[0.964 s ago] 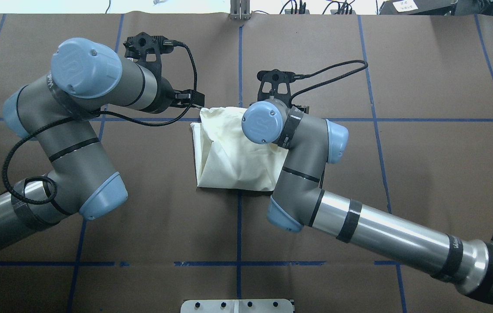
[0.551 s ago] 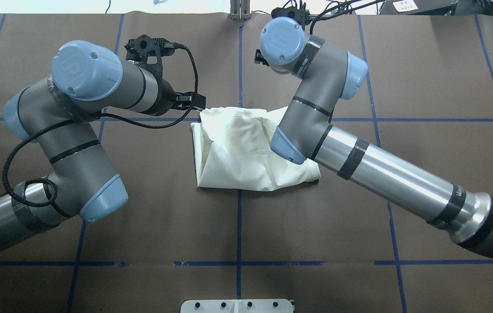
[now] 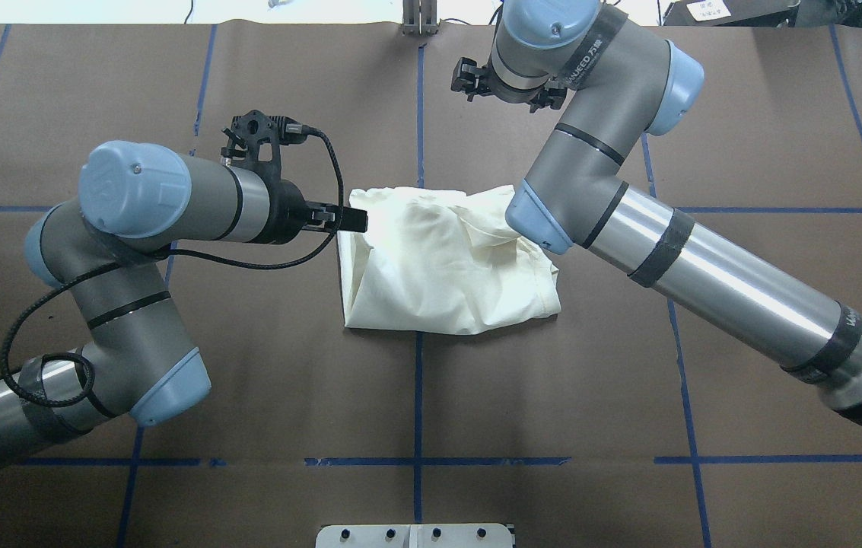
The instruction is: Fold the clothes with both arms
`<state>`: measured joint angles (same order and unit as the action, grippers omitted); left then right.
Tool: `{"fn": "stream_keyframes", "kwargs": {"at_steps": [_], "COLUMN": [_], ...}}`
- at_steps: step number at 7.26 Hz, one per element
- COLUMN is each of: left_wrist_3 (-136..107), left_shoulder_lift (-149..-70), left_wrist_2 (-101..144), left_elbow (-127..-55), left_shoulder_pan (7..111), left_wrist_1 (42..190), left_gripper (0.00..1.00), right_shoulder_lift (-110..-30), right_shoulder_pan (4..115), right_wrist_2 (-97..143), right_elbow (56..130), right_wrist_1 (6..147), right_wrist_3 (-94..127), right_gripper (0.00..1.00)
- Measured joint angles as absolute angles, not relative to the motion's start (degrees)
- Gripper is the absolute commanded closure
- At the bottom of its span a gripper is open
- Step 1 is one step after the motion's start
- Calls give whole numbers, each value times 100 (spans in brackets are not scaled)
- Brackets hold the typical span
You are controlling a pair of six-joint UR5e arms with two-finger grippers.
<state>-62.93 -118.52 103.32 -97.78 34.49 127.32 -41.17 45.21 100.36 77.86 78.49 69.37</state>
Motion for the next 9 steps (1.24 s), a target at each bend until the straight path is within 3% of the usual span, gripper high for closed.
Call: {"fn": "stream_keyframes", "kwargs": {"at_steps": [5, 9], "left_wrist_3": [-5704, -5349], "left_shoulder_lift": [-11960, -11920], "left_wrist_2": [10331, 10584], "left_elbow": [-8394, -8274], "left_shoulder_pan": [3044, 2890], "left_wrist_1": [15221, 15442], "left_gripper": [5, 27], "right_shoulder_lift": [-4223, -4260], "right_shoulder_pan": [4526, 4526], "right_wrist_2": [10046, 10048], "right_elbow": [7892, 7895], "right_wrist_1": [7849, 7847], "right_wrist_3": [6926, 6926], "right_gripper": [0, 0]}}
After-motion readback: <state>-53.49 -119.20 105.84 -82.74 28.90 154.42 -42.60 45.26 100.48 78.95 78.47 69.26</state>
